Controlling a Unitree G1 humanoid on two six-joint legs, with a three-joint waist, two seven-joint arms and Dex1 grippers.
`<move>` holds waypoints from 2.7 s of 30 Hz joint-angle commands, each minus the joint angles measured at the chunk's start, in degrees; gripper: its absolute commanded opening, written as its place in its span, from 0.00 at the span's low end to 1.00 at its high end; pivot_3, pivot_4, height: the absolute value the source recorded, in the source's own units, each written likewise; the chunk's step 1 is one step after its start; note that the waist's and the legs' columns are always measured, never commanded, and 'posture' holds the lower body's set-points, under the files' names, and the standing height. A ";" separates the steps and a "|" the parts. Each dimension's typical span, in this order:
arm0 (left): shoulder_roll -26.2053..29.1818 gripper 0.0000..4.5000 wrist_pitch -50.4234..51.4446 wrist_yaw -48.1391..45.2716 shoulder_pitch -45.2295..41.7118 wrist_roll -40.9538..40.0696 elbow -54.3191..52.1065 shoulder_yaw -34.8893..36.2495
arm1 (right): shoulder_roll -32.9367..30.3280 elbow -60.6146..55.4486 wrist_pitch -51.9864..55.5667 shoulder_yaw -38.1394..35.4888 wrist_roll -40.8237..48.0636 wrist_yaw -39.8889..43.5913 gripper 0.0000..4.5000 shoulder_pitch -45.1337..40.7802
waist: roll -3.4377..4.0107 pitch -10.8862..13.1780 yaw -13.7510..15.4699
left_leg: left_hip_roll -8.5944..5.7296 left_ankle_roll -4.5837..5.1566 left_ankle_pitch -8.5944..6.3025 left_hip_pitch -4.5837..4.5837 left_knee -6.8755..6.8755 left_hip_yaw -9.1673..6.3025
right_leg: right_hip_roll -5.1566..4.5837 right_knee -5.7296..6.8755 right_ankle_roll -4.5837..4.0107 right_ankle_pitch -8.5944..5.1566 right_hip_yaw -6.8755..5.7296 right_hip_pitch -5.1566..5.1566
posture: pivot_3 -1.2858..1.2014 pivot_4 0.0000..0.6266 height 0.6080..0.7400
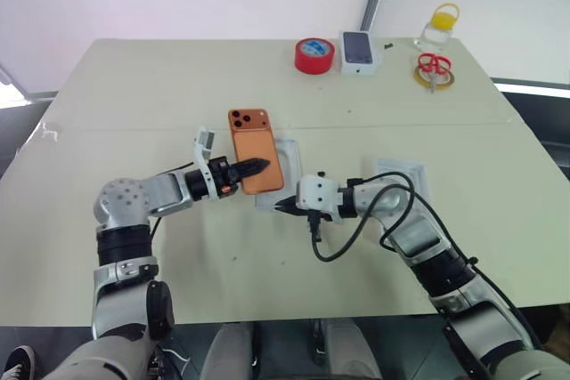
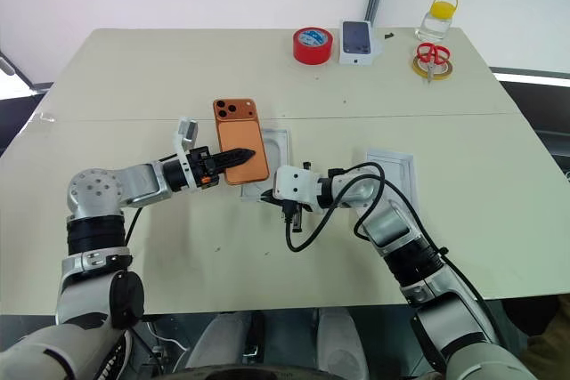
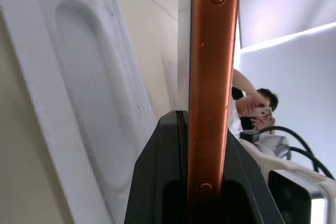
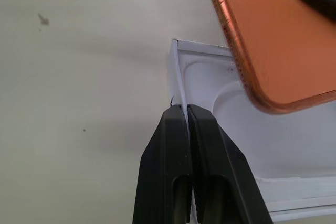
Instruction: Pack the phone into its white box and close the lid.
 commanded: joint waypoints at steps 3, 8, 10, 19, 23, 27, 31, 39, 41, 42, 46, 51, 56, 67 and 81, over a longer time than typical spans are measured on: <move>1.76 0.00 -4.27 -8.10 -1.45 3.68 2.07 -5.36 | -0.87 -4.31 0.86 -1.49 1.96 0.64 0.33 0.64 | 0.00 0.00 0.01 | -0.01 -0.03 0.02 -0.18 0.00 -0.01 | -0.01 0.01 0.01 0.01 0.00 -0.17 | 0.52 0.24 1.00; 2.53 0.00 -6.38 -13.82 -4.39 7.13 6.94 -9.36 | -5.34 -10.80 5.83 -5.88 8.42 4.60 0.64 3.39 | 0.02 0.01 0.26 | -0.04 0.12 -0.06 -0.29 0.03 -0.05 | -0.01 0.01 0.00 0.00 -0.04 -0.23 | 0.52 0.24 1.00; 2.75 0.00 -6.95 -15.51 -5.52 8.21 8.73 -9.98 | -7.00 -12.22 6.74 -7.18 10.27 5.46 0.64 4.20 | 0.00 0.01 0.26 | -0.05 0.15 -0.07 -0.33 0.12 -0.07 | -0.02 0.00 0.00 0.00 -0.04 -0.21 | 0.52 0.24 1.00; 1.73 0.00 -8.50 -21.27 -9.77 12.86 16.57 -12.58 | -8.80 -6.97 4.49 -10.25 8.58 0.66 0.64 3.41 | 0.01 0.01 -0.09 | -0.03 0.18 -0.06 -0.30 0.14 -0.04 | 0.02 0.07 0.01 0.01 -0.07 -0.24 | 0.52 0.24 1.00; 1.36 0.37 -6.79 -21.23 -11.26 13.26 18.05 -11.86 | -8.61 -6.26 2.64 -8.80 6.61 -0.39 0.65 3.75 | 0.00 0.02 0.03 | -0.03 0.18 -0.06 -0.31 0.14 -0.04 | 0.01 0.19 0.03 0.01 -0.07 -0.27 | 0.52 0.24 1.00; 1.56 0.80 -4.28 -20.53 -12.04 13.58 17.78 -11.64 | -8.16 -6.12 2.81 -8.86 7.09 -0.65 0.65 3.83 | 0.00 0.01 0.07 | -0.03 0.18 -0.06 -0.30 0.19 -0.06 | 0.00 0.25 0.03 0.01 -0.06 -0.26 | 0.52 0.24 1.00; 2.75 1.00 -0.53 -20.22 -12.15 13.78 14.65 -12.68 | -7.56 -5.48 2.50 -8.72 6.97 -1.11 0.65 3.52 | 0.00 0.01 -0.02 | -0.03 0.16 -0.05 -0.17 0.26 -0.06 | -0.01 0.45 0.03 0.00 -0.04 -0.21 | 0.52 0.24 1.00; 4.30 1.00 4.05 -14.28 -12.78 15.72 9.03 -12.04 | -6.55 -4.09 1.48 -8.06 6.62 -1.64 0.65 3.16 | 0.00 0.01 -0.16 | -0.01 0.14 -0.03 -0.15 0.25 -0.08 | 0.00 0.53 0.03 0.00 -0.03 -0.22 | 0.52 0.24 1.00; 4.62 1.00 5.60 -13.09 -13.15 15.30 7.26 -11.13 | -6.25 -3.74 1.12 -7.71 6.47 -1.71 0.65 3.01 | 0.00 0.01 -0.29 | 0.00 0.13 -0.03 -0.13 0.24 -0.08 | 0.01 0.55 0.03 0.00 -0.03 -0.23 | 0.52 0.24 1.00; 4.74 1.00 6.86 -12.53 -13.54 15.02 6.94 -10.46 | -6.12 -3.61 0.91 -7.50 6.39 -1.69 0.65 2.98 | 0.00 0.01 -0.30 | 0.00 0.13 -0.03 -0.12 0.23 -0.08 | 0.01 0.55 0.03 0.00 -0.03 -0.23 | 0.52 0.24 1.00; 5.78 1.00 8.85 -11.28 -13.48 14.27 3.64 -8.97 | -5.58 -3.33 0.78 -7.01 6.33 -1.70 0.65 2.73 | 0.00 0.02 -0.16 | -0.01 0.13 -0.03 -0.13 0.23 -0.08 | 0.01 0.55 0.03 0.00 -0.02 -0.23 | 0.52 0.24 1.00; 7.31 1.00 12.68 -10.53 -13.16 13.68 1.47 -7.95 | -5.20 -2.44 0.36 -7.07 6.06 -1.73 0.65 2.30 | 0.00 0.02 -0.04 | -0.01 0.11 -0.02 -0.13 0.23 -0.08 | 0.00 0.55 0.03 0.00 -0.01 -0.23 | 0.52 0.24 1.00; 8.45 1.00 13.66 -9.98 -12.42 13.60 -1.20 -6.41 | -4.76 -1.75 -0.34 -7.02 5.47 -1.80 0.65 2.00 | 0.00 0.02 -0.03 | -0.03 0.08 0.00 -0.14 0.23 -0.08 | 0.00 0.55 0.03 0.00 -0.01 -0.23 | 0.52 0.24 1.00; 11.64 0.80 -7.74 -6.46 -4.75 23.05 -7.16 -8.36 | -5.03 3.06 -0.73 -11.79 6.65 -4.97 0.45 -1.36 | 0.01 0.02 -0.01 | -0.02 -0.14 0.11 -0.05 0.15 -0.04 | -0.02 0.57 0.01 0.00 0.07 -0.24 | 0.52 0.24 1.00; 13.13 0.01 -61.16 -10.85 9.42 50.53 -3.67 -26.73 | -3.20 19.73 -14.95 -5.57 -10.51 -19.34 0.00 -6.82 | 0.02 0.01 -0.18 | -0.04 0.04 0.01 -0.11 0.09 0.17 | -0.11 0.53 -0.02 0.03 0.11 -0.35 | 0.52 0.24 1.00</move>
